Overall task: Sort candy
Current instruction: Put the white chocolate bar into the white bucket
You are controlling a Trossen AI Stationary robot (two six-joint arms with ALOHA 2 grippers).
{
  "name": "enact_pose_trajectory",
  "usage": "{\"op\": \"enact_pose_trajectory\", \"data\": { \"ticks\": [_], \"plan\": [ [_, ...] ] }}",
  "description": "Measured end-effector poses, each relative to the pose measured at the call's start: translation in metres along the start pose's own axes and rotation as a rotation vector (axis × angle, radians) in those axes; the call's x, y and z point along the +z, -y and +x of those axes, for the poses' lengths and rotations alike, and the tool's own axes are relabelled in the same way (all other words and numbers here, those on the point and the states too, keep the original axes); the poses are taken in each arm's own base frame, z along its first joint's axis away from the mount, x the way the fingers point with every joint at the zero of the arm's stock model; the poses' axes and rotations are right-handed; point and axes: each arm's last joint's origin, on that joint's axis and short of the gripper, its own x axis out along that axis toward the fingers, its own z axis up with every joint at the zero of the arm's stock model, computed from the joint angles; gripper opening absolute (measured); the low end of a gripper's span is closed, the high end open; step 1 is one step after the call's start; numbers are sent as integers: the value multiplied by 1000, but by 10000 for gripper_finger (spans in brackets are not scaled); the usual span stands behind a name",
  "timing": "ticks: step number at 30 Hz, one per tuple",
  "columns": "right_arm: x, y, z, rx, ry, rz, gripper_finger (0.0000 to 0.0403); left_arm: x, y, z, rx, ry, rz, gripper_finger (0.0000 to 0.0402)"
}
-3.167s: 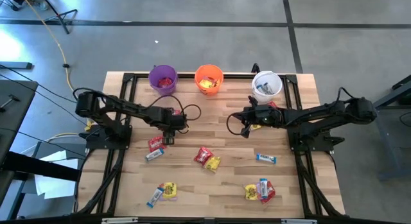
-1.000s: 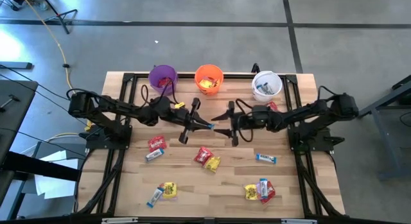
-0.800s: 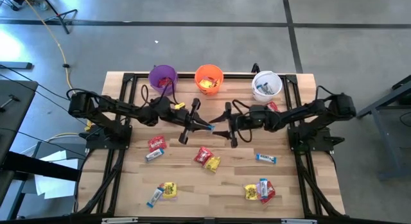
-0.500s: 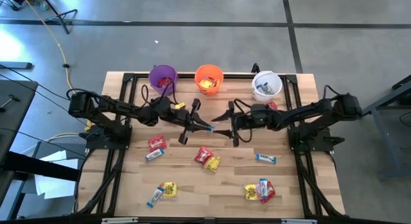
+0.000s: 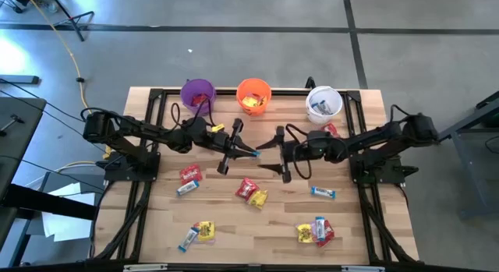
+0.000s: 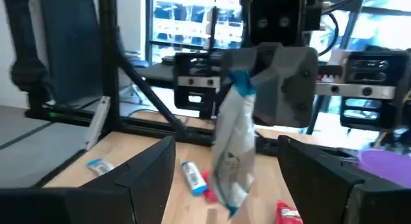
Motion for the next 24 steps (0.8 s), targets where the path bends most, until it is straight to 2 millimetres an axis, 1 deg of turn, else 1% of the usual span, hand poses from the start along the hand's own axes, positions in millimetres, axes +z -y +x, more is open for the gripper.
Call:
{"op": "enact_pose_trajectory", "data": {
  "ticks": [7, 11, 14, 18, 21, 24],
  "plan": [
    [-7, 2, 7, -5, 3, -11, 264, 0, 0, 0, 0, 1, 3, 0],
    [-4, 3, 17, -3, 11, -11, 238, 0, 0, 0, 2, 4, 8, 0],
    [-3, 3, 23, -3, 10, -11, 199, 0, 0, 0, 16, 2, 10, 0],
    [-1, 4, 26, -4, 18, -16, 129, 1, 0, 0, 18, 5, -14, 8],
    [-2, 4, 26, -3, 9, -16, 73, 0, 0, 0, 18, 2, -26, 29],
    [-4, 4, 26, 0, -6, -17, 30, -1, 0, 0, 16, -7, -29, 60]
  ]
}}
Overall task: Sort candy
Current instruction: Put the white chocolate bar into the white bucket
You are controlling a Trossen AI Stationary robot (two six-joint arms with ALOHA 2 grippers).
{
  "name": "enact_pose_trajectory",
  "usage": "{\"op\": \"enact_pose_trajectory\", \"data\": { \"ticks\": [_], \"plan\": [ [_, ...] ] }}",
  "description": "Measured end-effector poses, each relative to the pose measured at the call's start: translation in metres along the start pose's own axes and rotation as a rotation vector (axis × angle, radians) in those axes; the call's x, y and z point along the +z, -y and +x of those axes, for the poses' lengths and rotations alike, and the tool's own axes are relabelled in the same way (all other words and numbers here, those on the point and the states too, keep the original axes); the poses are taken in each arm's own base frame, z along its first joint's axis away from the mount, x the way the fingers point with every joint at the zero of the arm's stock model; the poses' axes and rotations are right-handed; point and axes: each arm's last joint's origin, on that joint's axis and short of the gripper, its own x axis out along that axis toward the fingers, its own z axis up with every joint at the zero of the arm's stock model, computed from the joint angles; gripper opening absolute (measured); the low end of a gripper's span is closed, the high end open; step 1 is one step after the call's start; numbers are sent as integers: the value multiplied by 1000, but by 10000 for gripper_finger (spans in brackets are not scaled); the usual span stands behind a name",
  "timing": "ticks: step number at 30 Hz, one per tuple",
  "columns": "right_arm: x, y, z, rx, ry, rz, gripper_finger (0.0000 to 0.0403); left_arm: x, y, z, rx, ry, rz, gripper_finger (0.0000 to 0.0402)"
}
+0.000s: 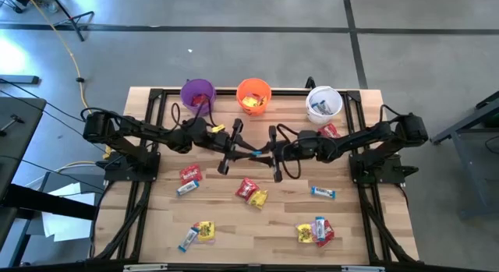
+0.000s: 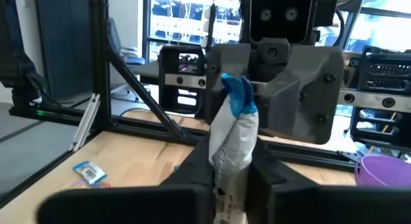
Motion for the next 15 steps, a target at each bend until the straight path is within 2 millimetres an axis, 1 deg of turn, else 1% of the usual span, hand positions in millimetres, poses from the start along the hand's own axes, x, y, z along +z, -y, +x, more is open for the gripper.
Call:
{"op": "enact_pose_trajectory", "data": {
  "ticks": [2, 4, 9, 13, 15],
  "plan": [
    [-1, 0, 0, 1, -13, 1, 15, -2, 0, 0, -2, -15, 0, 83],
    [-2, 2, -1, -3, -31, 1, 14, -5, 1, -1, -3, -30, 5, 107],
    [1, 11, -8, -29, -84, 6, 42, -11, -2, -7, 17, -55, 38, 156],
    [11, 22, -21, -108, -138, -9, 45, -17, -7, -17, 48, -68, 45, 180],
    [18, 29, -32, -194, -185, -36, 38, -24, -8, -23, 57, -93, 37, 185]
  ]
}}
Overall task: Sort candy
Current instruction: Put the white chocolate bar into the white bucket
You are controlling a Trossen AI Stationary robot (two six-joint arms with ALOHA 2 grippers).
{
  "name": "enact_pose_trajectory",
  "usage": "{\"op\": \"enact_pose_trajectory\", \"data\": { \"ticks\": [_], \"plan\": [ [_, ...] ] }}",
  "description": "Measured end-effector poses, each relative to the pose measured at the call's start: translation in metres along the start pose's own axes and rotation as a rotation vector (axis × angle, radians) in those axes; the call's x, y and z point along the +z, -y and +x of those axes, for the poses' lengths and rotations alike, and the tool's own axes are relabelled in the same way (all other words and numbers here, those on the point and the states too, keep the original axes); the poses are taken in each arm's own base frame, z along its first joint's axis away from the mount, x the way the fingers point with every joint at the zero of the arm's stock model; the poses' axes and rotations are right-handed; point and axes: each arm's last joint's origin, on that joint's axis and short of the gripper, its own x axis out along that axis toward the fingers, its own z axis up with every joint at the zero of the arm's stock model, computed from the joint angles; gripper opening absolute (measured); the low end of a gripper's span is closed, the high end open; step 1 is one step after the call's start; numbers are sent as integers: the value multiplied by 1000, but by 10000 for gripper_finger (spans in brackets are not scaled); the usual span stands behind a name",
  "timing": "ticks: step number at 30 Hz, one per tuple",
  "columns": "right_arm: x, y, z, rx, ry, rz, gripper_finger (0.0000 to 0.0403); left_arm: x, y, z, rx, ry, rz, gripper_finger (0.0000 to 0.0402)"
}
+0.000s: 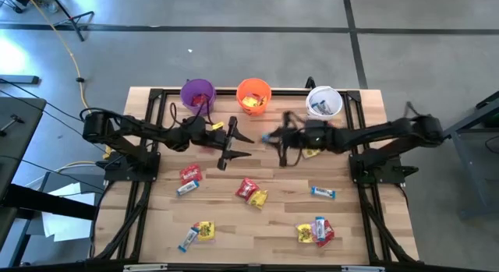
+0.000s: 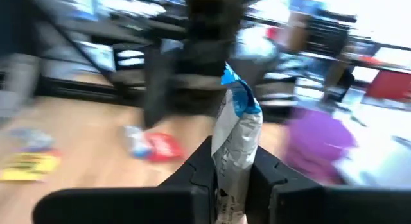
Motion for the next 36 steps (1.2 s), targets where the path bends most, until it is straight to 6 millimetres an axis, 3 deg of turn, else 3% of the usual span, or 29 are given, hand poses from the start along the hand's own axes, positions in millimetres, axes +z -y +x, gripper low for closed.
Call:
{"op": "enact_pose_trajectory", "data": {
  "ticks": [4, 9, 14, 18, 23, 31, 36],
  "plan": [
    [7, 29, -28, -289, -131, -47, 23, -17, 2, -11, 6, -60, -18, 187],
    [-5, 78, -62, -649, -371, -37, 22, -31, 9, -23, 16, -101, -20, 188],
    [-36, 130, -90, -798, -584, 102, 23, -37, 16, -26, 36, -133, -21, 188],
    [-61, 157, -108, -795, -691, 245, 23, -37, 21, -25, 15, -132, -18, 188],
    [-79, 170, -119, -765, -770, 372, 23, -37, 25, -23, -3, -132, -13, 188],
    [-110, 179, -120, -763, -933, 468, 28, -39, 29, -23, -17, -161, -23, 188],
    [-113, 178, -120, -758, -975, 460, 83, -41, 29, -23, -19, -173, -27, 188]
  ]
}}
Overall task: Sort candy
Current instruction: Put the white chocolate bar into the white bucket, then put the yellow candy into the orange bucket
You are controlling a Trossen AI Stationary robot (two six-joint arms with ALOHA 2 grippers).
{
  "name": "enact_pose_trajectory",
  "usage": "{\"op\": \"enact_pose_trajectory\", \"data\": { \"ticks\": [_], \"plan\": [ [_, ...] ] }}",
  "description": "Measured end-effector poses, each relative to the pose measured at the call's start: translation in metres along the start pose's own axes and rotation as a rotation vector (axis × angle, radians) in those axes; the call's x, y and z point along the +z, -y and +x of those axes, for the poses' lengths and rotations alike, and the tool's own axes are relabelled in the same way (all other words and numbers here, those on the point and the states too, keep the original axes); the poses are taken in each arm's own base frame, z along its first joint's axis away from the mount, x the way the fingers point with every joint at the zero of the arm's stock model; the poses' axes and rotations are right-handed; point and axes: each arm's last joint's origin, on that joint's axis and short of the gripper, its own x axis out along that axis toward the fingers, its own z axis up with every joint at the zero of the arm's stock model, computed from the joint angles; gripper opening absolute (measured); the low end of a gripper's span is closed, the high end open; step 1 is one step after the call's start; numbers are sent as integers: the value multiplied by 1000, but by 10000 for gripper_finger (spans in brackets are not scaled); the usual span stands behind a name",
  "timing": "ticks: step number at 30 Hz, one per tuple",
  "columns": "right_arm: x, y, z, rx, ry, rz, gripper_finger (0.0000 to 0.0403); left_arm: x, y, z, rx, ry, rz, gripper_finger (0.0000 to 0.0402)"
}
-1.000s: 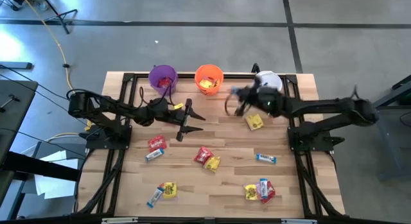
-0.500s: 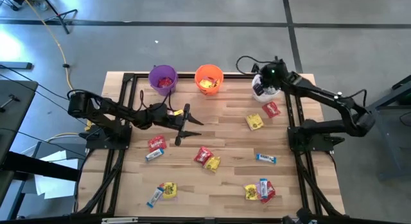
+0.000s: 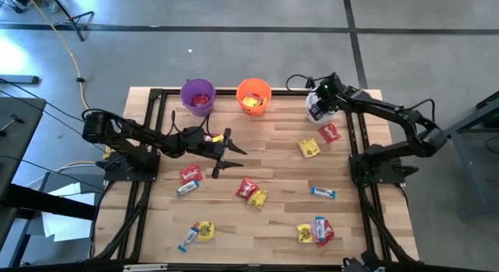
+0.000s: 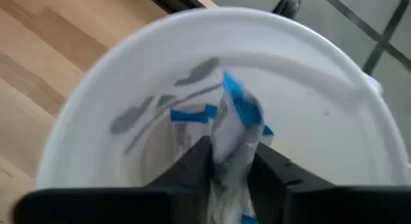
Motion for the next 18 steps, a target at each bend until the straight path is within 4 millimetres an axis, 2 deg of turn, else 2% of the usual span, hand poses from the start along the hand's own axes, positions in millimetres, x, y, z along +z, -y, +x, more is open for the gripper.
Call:
{"op": "enact_pose_trajectory", "data": {
  "ticks": [6, 10, 14, 18],
  "plan": [
    [15, 1, -29, -56, -15, -18, 181, -1, 0, 0, -1, -6, 5, 188],
    [27, -7, -62, -23, -10, -44, 210, -1, 0, 0, -2, -11, 5, 188],
    [27, -28, -94, 44, 2, -97, 184, -1, 0, 0, -2, -13, 5, 188],
    [11, -55, -121, 137, 11, -143, 118, -1, 0, 0, -2, -13, 7, 188]
  ]
}}
